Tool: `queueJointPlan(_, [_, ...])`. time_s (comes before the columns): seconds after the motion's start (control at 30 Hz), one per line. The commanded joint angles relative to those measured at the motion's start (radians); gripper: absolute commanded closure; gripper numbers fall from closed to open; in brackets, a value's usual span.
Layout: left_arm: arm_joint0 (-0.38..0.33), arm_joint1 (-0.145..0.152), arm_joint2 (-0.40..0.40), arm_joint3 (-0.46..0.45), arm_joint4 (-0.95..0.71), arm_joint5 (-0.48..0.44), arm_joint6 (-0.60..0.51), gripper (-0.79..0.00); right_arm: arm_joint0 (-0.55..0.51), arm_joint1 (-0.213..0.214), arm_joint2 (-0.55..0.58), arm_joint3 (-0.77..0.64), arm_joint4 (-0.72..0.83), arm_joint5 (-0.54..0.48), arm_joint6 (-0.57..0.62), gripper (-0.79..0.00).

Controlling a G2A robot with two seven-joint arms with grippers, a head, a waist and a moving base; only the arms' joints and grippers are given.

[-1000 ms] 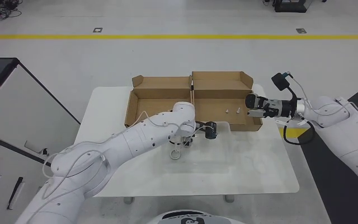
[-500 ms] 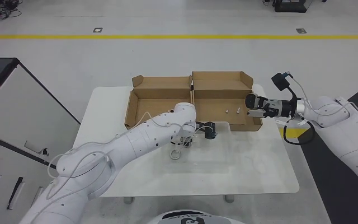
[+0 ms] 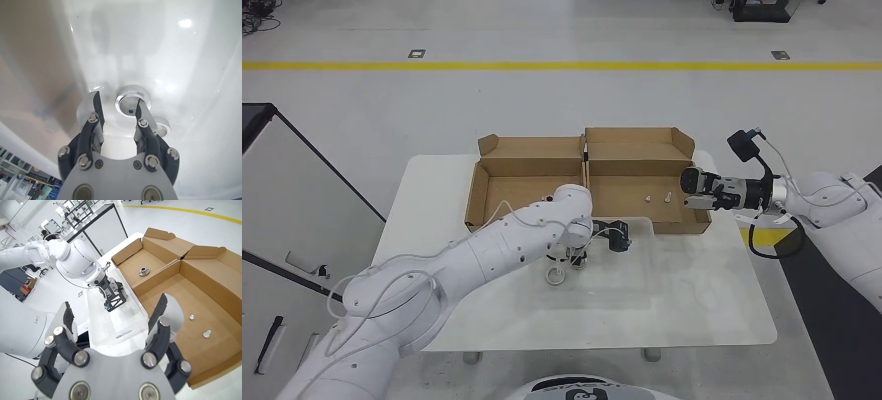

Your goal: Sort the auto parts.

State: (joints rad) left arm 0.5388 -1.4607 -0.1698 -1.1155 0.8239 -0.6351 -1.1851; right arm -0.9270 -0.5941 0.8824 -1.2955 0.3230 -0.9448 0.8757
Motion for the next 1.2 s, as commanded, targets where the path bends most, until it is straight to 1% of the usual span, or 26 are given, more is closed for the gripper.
queueJointPlan(0.0, [-0.002, 0.003, 0.0, -0.001, -0.009, -0.002, 0.002, -0.416, 0.0, 0.0, 0.0, 0.0, 0.0, 0.0, 0.0, -0.785])
queueJointPlan(0.33, [-0.006, 0.007, -0.004, -0.002, -0.017, 0.007, -0.007, -0.308, 0.0, 0.0, 0.0, 0.0, 0.0, 0.0, 0.0, -0.785])
queueJointPlan(0.73, [-0.004, -0.003, -0.004, 0.031, -0.027, -0.008, 0.008, -0.237, 0.0, 0.0, 0.0, 0.0, 0.0, 0.0, 0.0, -0.785])
queueJointPlan(0.87, [-0.006, -0.008, -0.002, 0.042, -0.03, -0.014, 0.014, -0.2, 0.0, 0.0, 0.0, 0.0, 0.0, 0.0, 0.0, -0.785])
queueJointPlan(1.17, [-0.011, -0.017, 0.0, 0.066, -0.03, -0.021, 0.021, -0.179, 0.0, 0.0, 0.0, 0.0, 0.0, 0.0, 0.0, -0.785])
